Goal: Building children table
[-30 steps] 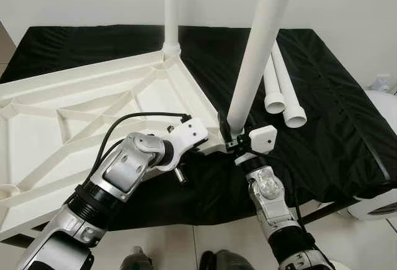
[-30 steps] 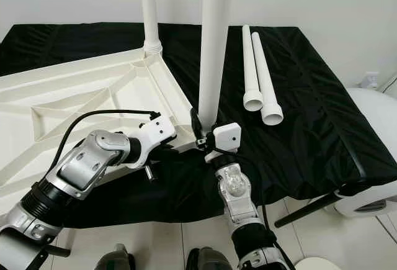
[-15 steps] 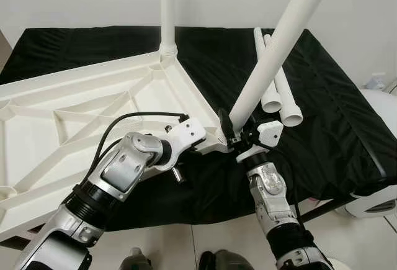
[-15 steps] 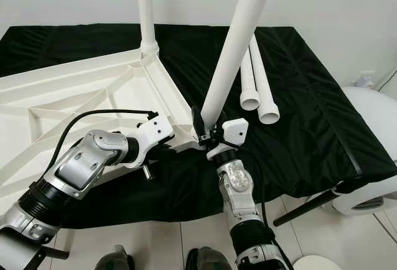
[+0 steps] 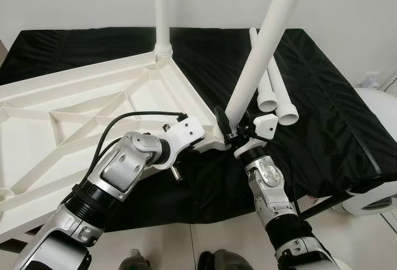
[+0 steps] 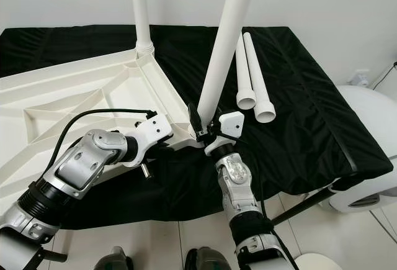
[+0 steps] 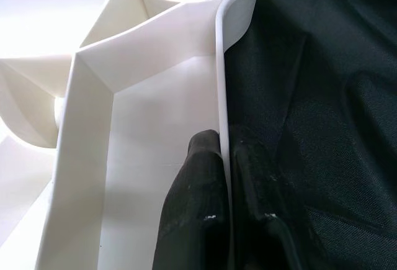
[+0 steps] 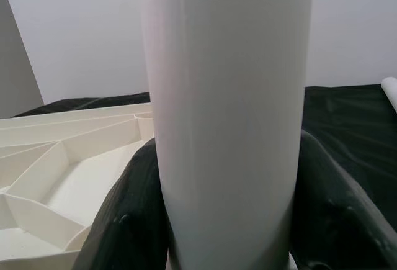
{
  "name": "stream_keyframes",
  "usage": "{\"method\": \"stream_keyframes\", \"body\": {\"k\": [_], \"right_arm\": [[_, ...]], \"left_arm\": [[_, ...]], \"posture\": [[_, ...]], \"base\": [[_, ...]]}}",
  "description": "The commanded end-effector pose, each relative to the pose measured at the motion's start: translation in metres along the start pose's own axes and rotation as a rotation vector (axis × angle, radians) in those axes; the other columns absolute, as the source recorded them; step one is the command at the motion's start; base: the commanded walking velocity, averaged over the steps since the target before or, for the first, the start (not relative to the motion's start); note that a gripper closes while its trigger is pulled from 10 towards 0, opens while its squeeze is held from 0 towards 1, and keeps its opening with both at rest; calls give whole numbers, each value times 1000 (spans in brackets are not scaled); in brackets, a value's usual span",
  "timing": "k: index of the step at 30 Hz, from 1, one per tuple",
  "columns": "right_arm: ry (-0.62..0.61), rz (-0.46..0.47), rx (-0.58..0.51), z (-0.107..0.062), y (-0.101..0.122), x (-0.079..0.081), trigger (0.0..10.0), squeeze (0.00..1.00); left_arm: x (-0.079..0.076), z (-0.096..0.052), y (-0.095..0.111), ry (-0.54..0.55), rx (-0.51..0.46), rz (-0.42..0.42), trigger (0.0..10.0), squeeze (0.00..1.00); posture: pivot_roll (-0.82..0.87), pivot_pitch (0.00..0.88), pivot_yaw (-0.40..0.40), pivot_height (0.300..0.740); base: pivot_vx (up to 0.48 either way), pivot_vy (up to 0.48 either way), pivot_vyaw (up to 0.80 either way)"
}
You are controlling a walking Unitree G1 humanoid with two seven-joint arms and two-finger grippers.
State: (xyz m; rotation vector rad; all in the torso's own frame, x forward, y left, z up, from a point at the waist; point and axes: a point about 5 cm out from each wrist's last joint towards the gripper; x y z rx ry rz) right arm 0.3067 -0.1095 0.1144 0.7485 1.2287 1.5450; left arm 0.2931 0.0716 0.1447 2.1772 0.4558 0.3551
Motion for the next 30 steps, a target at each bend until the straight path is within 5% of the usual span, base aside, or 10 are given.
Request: {"method": "stream_keyframes", "body": {"k": [1, 12, 20, 21, 25, 30], "right_arm": [[-114, 83, 440, -54, -69, -16, 10000, 0], [-117, 96, 414, -51, -66, -17, 10000, 0], [-32, 79, 49, -5, 2, -8, 10000, 0], [-32, 74, 15, 1, 10, -8, 10000, 0], [-32, 70, -17, 6, 18, -9, 10000, 0], [-31, 58, -144, 28, 55, -16, 10000, 0]], "left_arm": [[13, -19, 32, 101, -119, 89, 10000, 0], [14, -19, 32, 103, -122, 92, 10000, 0], [15, -19, 32, 106, -120, 91, 10000, 4], [15, -19, 32, 105, -123, 84, 10000, 1000], [15, -20, 32, 102, -129, 77, 10000, 1000], [14, -21, 36, 88, -154, 75, 10000, 1000]], "posture": [[36, 62, -37, 740], [35, 61, -37, 740], [34, 58, -36, 740], [34, 55, -36, 740], [35, 54, -36, 740], [35, 43, -44, 740]], "base": [[0, 0, 0], [0, 0, 0], [0, 0, 0], [0, 0, 0], [0, 0, 0], [0, 0, 0]]}}
Point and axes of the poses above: a point about 5 cm out from each wrist's last joint towards the gripper, its own z axis pointing out of the wrist towards the gripper, its own y axis along the axis of the wrist's last joint, x = y × z, and after that the axes turned 7 degrees about -z, right-handed
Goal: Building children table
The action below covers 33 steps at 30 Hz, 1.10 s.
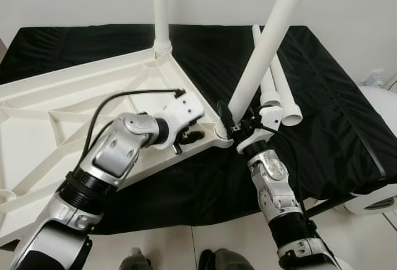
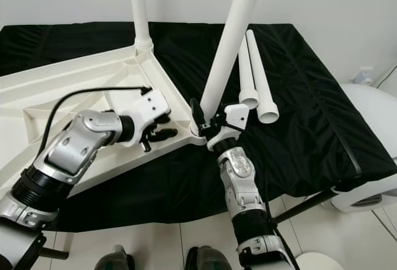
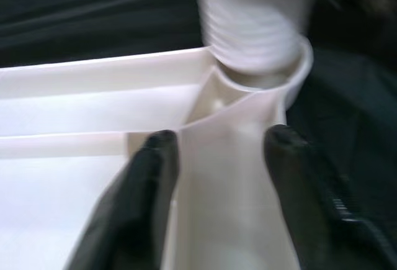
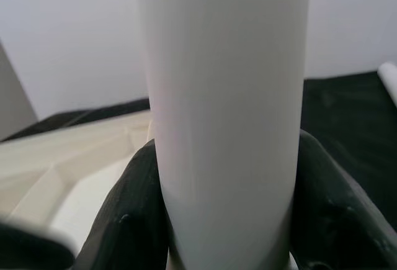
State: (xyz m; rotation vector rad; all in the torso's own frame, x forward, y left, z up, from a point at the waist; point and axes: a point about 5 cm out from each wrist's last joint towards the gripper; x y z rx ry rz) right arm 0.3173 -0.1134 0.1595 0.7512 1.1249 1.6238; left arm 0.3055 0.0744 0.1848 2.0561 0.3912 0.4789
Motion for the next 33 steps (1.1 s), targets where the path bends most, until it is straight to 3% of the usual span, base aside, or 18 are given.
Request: {"method": "stream_keyframes", "body": {"k": [1, 11, 12, 18, 19, 21, 24, 25, 26, 27, 29, 30, 33], "right_arm": [[-6, -2, -58, 8, 15, -3, 10000, 0], [19, -7, -100, 19, 34, -5, 10000, 0], [29, -21, -100, 21, 35, -5, 10000, 0], [53, -80, -28, 21, 22, -15, 10000, 0], [65, -92, -10, 21, 19, -17, 10000, 0], [96, -93, 19, 20, 16, -21, 10000, 0], [111, -89, 30, 19, 16, -23, 10000, 0], [117, -96, 35, 19, 15, -24, 10000, 0], [117, -96, 35, 19, 15, -24, 10000, 0], [138, -95, 45, 17, 15, -25, 10000, 0], [157, -100, 55, 16, 14, -25, 10000, 0], [196, -110, 69, 13, 11, -24, 10000, 0], [209, -107, 73, 12, 10, -23, 10000, 0]], "left_arm": [[-1, 0, 3, 21, -19, 15, 10000, 1000], [6, -1, 7, 59, -45, 3, 10000, 1000], [9, 0, 9, 72, -60, -8, 10000, 0], [28, -3, 23, 133, -173, -104, 10000, 0], [34, -6, 28, 153, -215, -142, 10000, 1000], [42, -15, 37, 190, -311, -218, 10000, 1000], [46, -19, 39, 214, -341, -244, 10000, 1000], [48, -21, 39, 231, -353, -255, 10000, 471], [48, -21, 39, 231, -353, -255, 10000, 471], [48, -24, 40, 229, -378, -276, 10000, 0], [47, -26, 42, 220, -404, -290, 10000, 0], [42, -29, 49, 170, -470, -324, 10000, 0], [40, -29, 52, 150, -494, -338, 10000, 0]], "posture": [[35, 43, -44, 740], [34, 36, -60, 740], [32, 34, -66, 740], [39, 26, -82, 740], [42, 24, -83, 740], [47, 15, -80, 740], [47, 15, -80, 740], [51, 5, -77, 740], [51, 5, -77, 740], [51, 5, -77, 740], [55, 0, -75, 740], [54, 0, -66, 740], [54, 0, -66, 740]], "base": [[0, 0, 0], [0, 0, 0], [0, 0, 0], [0, 0, 0], [0, 0, 0], [0, 0, 0], [0, 0, 0], [0, 0, 0], [0, 0, 0], [0, 0, 0], [0, 0, 0], [0, 0, 0], [0, 0, 0]]}}
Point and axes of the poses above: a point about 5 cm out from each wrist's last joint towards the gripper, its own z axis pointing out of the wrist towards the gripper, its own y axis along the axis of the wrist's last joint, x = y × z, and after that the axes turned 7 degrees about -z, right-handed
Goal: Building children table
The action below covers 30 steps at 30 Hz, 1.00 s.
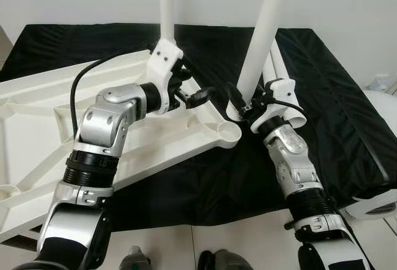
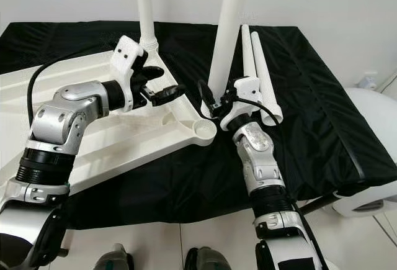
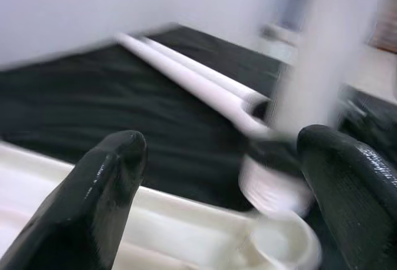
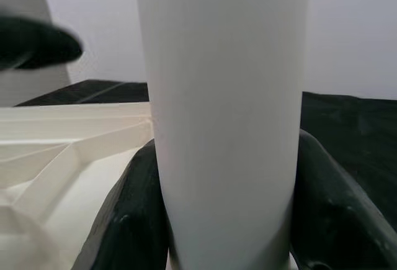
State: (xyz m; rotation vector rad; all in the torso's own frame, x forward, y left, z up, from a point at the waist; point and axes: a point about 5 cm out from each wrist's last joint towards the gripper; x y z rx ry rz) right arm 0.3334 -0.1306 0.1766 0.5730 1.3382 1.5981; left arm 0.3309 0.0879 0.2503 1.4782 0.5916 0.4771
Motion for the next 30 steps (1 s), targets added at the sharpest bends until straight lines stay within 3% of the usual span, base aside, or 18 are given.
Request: {"method": "stream_keyframes", "body": {"k": [1, 3, 6, 13, 17, 25, 30], "right_arm": [[17, 3, 6, -3, -1, 0, 10000, 0], [111, 28, 2, -4, 1, 8, 10000, 0], [174, 29, 3, -5, 2, 12, 10000, 0], [231, 38, 11, -7, 2, 13, 10000, 0], [237, 43, 12, -6, 3, 11, 10000, 0], [222, 56, 12, -4, 3, 9, 10000, 0], [273, 59, 19, -6, 3, 14, 10000, 0]], "left_arm": [[0, -1, 0, 21, -15, -36, 10000, 0], [-12, 5, 9, -67, -83, -96, 10000, 0], [-24, 11, 16, -156, -125, -121, 10000, 0], [-51, 17, 27, -344, -167, -104, 10000, 0], [-58, 16, 29, -369, -178, -83, 10000, 0], [-58, 15, 26, -352, -168, -89, 10000, 0], [-56, 17, 24, -324, -158, -94, 10000, 0]], "posture": [[54, 0, -66, 740], [41, 0, -54, 740], [38, 0, -51, 740], [39, 0, -51, 740], [45, 0, -52, 740], [46, 0, -52, 740], [48, 0, -52, 740]], "base": [[0, 0, 0], [0, 0, 0], [0, 0, 0], [0, 0, 0], [0, 0, 0], [0, 0, 0], [0, 0, 0]]}}
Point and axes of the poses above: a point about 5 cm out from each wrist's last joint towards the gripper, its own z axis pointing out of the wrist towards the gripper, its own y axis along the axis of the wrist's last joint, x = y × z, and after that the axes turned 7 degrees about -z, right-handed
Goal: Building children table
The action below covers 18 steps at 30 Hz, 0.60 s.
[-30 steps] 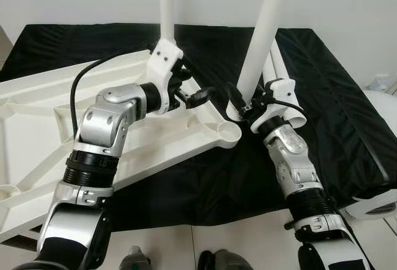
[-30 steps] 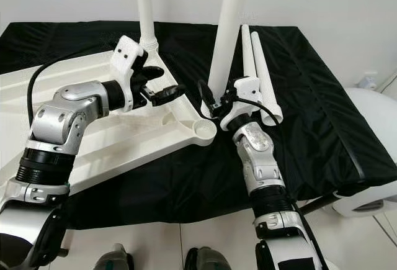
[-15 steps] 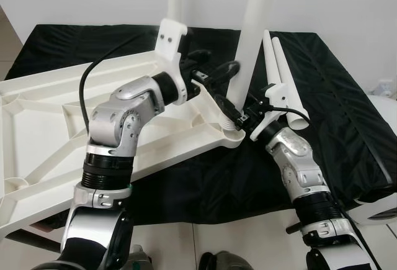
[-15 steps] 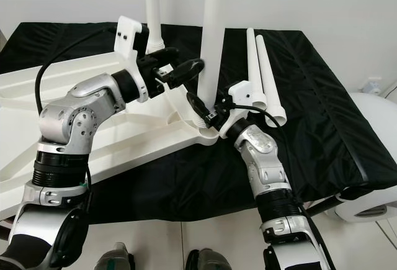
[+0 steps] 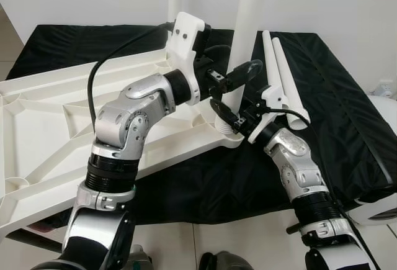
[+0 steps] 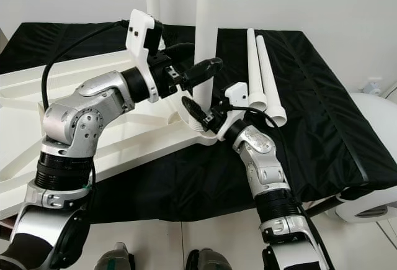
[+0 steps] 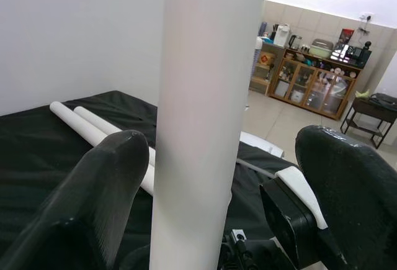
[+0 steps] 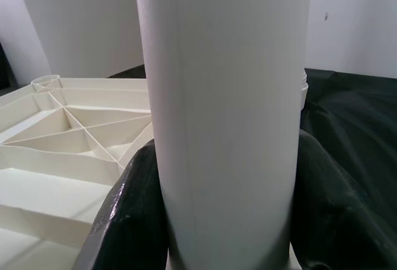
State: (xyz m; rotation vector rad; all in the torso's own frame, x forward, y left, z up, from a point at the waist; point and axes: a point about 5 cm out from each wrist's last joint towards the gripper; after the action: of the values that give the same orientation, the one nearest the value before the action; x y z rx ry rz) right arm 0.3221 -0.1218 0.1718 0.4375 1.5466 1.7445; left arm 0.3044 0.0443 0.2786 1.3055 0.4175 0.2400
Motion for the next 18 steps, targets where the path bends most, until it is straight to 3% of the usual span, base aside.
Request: {"method": "stream_keyframes", "body": {"k": [1, 7, 18], "right_arm": [[64, -1, 0, 0, 2, 6, 10000, 0], [159, -9, 35, -4, -2, 14, 10000, 0], [178, -14, 58, -7, -6, 16, 10000, 0]], "left_arm": [[-5, 4, -1, -63, 25, 11, 10000, 0], [-3, 8, 0, -52, 32, 12, 10000, 0], [-3, 9, 0, -54, 39, -3, 10000, 0]], "posture": [[47, 0, -54, 740], [43, 0, -52, 740], [42, 0, -51, 740]], "base": [[0, 0, 0], [0, 0, 0], [0, 0, 0]]}}
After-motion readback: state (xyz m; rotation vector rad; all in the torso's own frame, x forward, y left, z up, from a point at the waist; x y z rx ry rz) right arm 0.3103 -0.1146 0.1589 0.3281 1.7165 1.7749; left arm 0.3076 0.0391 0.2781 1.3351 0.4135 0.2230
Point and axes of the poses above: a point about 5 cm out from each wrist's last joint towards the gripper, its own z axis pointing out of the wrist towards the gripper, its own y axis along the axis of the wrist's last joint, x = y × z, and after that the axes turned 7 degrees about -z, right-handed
